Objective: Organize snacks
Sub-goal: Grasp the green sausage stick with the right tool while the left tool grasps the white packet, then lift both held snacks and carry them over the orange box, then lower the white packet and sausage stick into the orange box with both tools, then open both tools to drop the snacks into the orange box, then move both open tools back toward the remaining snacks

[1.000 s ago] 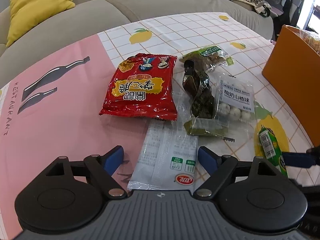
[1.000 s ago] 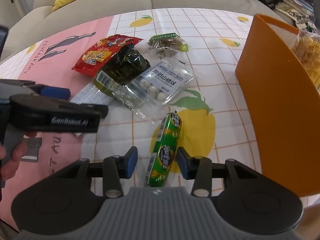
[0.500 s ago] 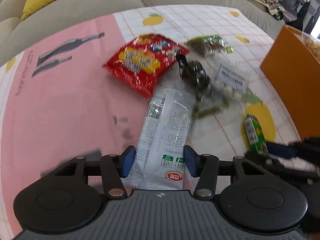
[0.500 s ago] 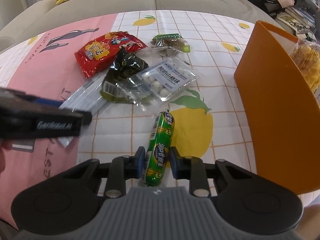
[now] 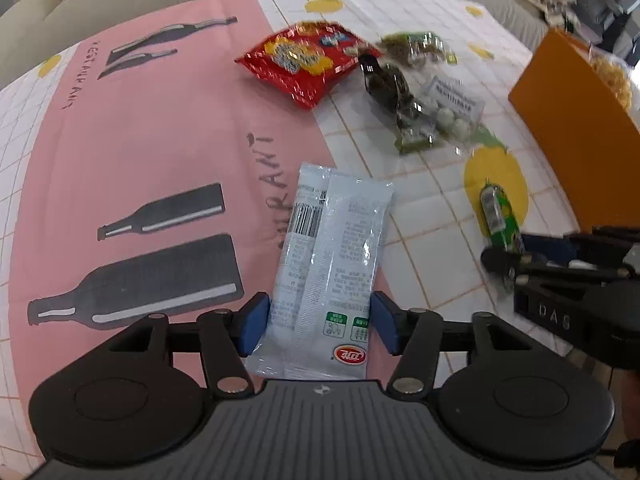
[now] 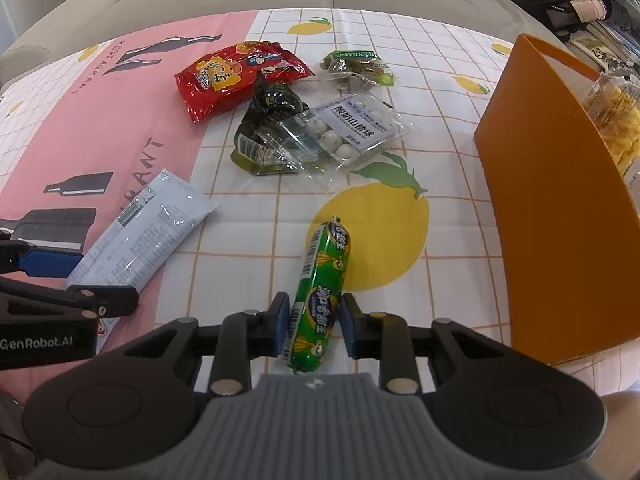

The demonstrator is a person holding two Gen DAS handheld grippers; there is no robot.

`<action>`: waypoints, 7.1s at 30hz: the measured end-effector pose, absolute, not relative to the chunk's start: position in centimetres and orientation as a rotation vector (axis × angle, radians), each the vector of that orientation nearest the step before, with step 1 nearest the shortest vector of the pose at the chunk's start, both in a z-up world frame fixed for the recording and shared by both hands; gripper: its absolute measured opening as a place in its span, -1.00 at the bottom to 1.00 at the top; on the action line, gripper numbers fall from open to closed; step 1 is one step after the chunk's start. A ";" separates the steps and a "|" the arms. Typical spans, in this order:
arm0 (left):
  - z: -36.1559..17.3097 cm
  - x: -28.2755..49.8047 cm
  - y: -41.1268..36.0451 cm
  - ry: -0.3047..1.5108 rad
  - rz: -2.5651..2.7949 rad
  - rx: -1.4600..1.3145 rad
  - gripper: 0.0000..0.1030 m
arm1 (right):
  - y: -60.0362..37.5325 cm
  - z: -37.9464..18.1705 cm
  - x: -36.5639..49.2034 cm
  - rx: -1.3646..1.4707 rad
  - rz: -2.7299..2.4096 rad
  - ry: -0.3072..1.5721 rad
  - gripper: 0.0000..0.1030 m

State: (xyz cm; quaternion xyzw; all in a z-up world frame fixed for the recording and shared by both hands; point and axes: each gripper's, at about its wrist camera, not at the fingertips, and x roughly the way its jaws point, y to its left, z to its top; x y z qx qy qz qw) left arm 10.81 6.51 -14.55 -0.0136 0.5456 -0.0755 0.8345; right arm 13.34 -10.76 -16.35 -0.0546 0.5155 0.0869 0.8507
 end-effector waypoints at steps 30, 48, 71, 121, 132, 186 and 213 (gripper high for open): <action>-15.4 11.9 4.5 1.008 -0.181 0.064 0.08 | -11.3 -16.6 13.4 -0.067 0.182 1.030 -0.56; -8.1 10.8 4.6 0.917 -0.186 -0.131 0.06 | -13.0 -10.6 12.9 0.028 0.198 0.926 -0.59; 1.2 16.1 -10.6 0.880 -0.539 -0.126 0.06 | -27.6 0.2 13.6 -0.040 0.069 0.846 -0.58; -8.7 25.2 -25.5 1.209 -0.594 0.166 0.42 | -35.8 -9.8 21.3 -0.315 -0.005 1.122 -0.56; -4.8 24.0 -24.2 1.154 -0.620 0.144 0.64 | -35.1 -7.0 20.3 -0.340 -0.057 1.076 0.40; -7.5 12.7 6.2 0.954 -0.174 -0.126 0.64 | -12.9 -7.4 11.2 -0.081 0.137 0.775 0.74; -11.8 22.3 6.0 0.916 -0.337 0.149 0.73 | -12.0 -13.1 22.1 0.034 0.088 0.951 0.76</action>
